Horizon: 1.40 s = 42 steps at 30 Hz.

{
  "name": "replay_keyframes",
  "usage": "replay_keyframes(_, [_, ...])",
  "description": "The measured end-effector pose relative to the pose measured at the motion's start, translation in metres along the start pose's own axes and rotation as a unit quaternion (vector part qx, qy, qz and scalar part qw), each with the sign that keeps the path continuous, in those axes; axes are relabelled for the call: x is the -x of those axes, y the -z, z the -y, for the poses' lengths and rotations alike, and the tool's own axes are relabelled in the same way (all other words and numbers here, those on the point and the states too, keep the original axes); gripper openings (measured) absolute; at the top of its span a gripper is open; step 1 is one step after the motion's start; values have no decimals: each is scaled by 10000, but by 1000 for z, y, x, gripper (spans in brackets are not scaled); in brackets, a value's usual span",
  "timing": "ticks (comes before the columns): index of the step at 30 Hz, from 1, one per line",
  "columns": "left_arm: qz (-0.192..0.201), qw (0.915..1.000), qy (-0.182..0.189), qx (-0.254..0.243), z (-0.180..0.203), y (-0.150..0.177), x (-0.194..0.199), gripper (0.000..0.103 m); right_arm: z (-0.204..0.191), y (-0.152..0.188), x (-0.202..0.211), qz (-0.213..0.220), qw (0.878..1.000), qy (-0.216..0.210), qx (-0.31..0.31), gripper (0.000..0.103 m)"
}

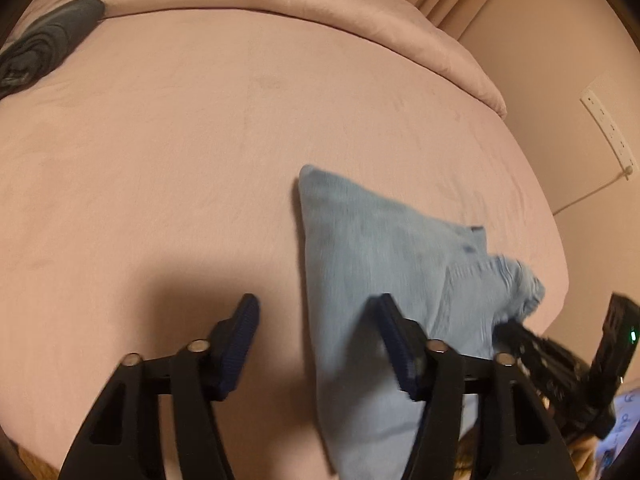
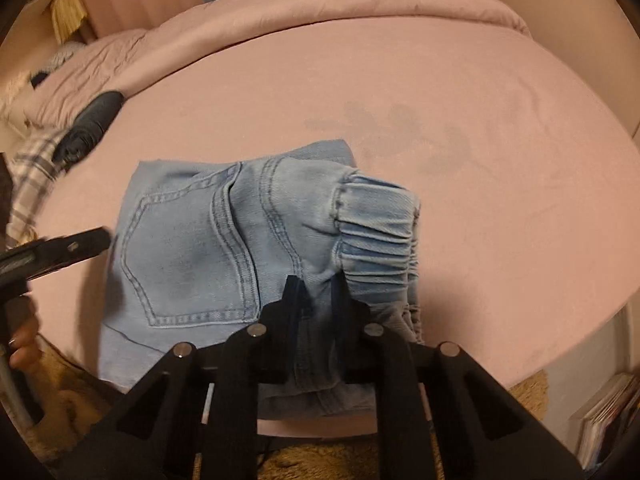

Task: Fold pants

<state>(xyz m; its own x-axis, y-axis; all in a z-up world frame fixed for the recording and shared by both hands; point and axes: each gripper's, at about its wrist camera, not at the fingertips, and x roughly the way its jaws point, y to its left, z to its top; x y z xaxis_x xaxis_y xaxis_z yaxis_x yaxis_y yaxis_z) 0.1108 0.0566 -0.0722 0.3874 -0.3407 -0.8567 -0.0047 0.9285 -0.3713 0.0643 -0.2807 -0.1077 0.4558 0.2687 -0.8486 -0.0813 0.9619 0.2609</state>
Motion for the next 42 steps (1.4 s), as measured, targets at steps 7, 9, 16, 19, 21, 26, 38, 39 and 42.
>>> replay_keyframes(7, [-258,9992,65,306,-11,-19,-35,51,-1,1,-7,20,10000,-4,4,11])
replay_keyframes(9, [-289,9993,44,220,-9,-22,-33,48,-4,1,-7,23,10000,-8,-13,11])
replay_keyframes(16, [76,9999,70,15,0,-36,-6,38,-12,-5,18,47,9999,-90,49,19])
replay_keyframes(19, [126,9999,84,52,-2,-47,-8,38,-17,-18,31,381,9987,-276,186,22])
replay_keyframes(21, [66,9999,8,110,-5,-54,-18,38,-18,-28,27,391,9984,-411,86,23])
replay_keyframes(26, [-131,9991,-411,52,-3,-58,-52,38,-15,-38,-14,81,9992,-343,-172,12])
replay_keyframes(38, [111,9992,-341,-149,10,-36,-29,38,-15,-37,-22,123,9996,-173,-189,8])
replay_keyframes(39, [80,9995,-267,-176,12,-30,-26,38,-18,-37,-22,129,9996,-157,-184,8])
replay_keyframes(42, [-189,9996,100,-161,10,4,-23,38,-19,-37,-22,141,9997,-115,-168,8])
